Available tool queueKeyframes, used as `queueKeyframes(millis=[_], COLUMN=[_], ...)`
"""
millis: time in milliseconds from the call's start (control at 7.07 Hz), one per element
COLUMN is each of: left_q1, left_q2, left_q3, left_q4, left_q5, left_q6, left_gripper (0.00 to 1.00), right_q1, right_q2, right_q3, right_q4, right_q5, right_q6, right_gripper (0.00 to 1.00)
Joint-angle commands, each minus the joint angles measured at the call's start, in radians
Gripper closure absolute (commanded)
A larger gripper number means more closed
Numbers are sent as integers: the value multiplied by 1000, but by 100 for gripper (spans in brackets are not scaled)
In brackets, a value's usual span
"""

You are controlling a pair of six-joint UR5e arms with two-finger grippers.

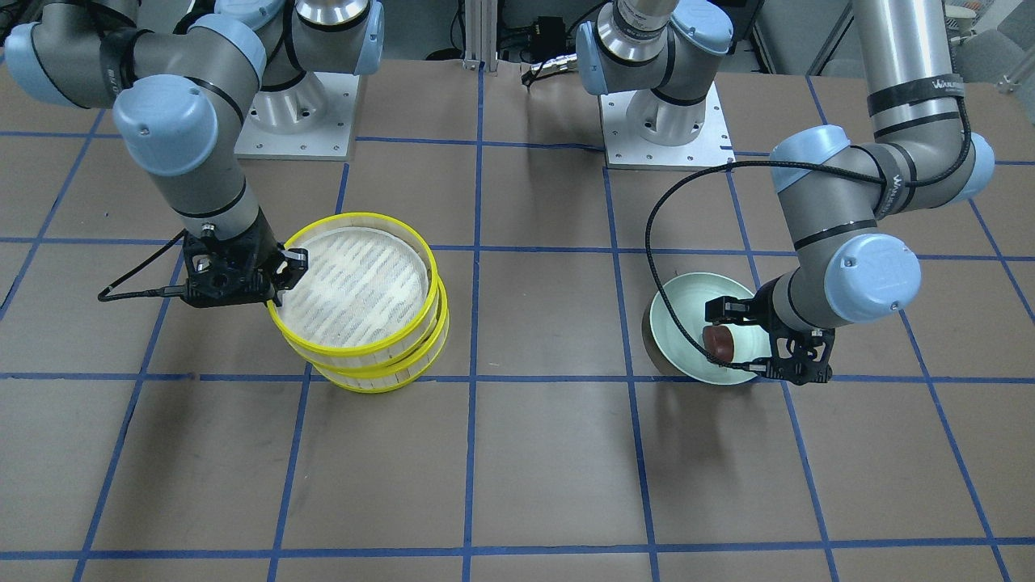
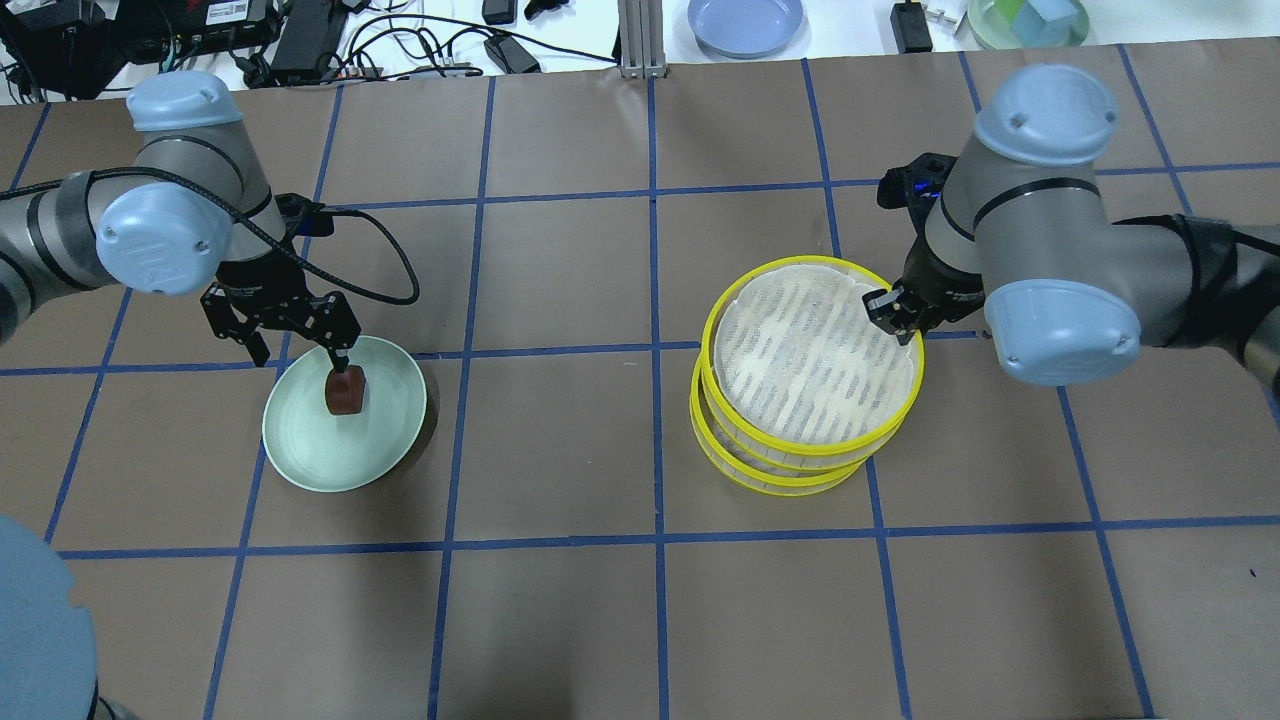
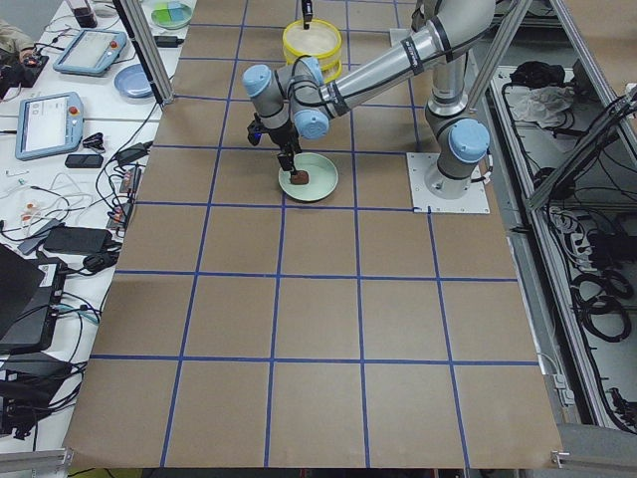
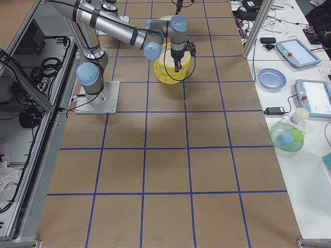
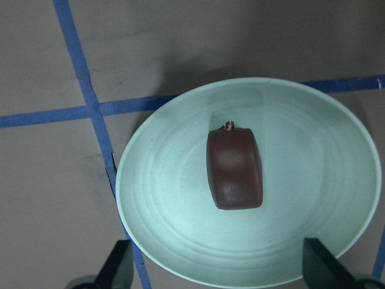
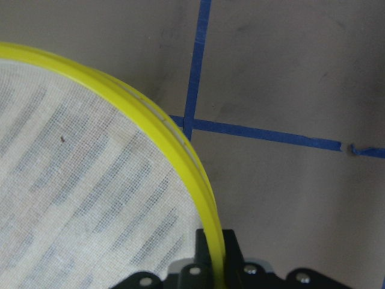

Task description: Stack buns with steamer

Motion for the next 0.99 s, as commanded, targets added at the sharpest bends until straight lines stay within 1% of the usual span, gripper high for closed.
queueKeyframes(millis=[0,142,283,425,566,849], left_q1=[5,5,5,5,5,5], left_q2=[-43,-65,-86,-103,-117,-117], left_q3=[-11,-9,-9,-8,-5,8], left_q4=[14,20,32,37,37,38], left_q5=[-46,-71,-73,-71,-71,-69], left_q6=[-19,-94,-143,-142,-151,-141], left_gripper=[0,0,0,17,48,100], right_q1=[57,58,58,58,54,46], right_q2=[50,67,83,82,81,81], right_q3=[0,1,-2,-5,-5,-13], right_q4=[-31,-47,-52,-53,-61,-61], right_q5=[-44,-44,-52,-56,-62,-102], right_q6=[74,73,58,41,-2,-62], right_gripper=[100,100,100,100,100,100])
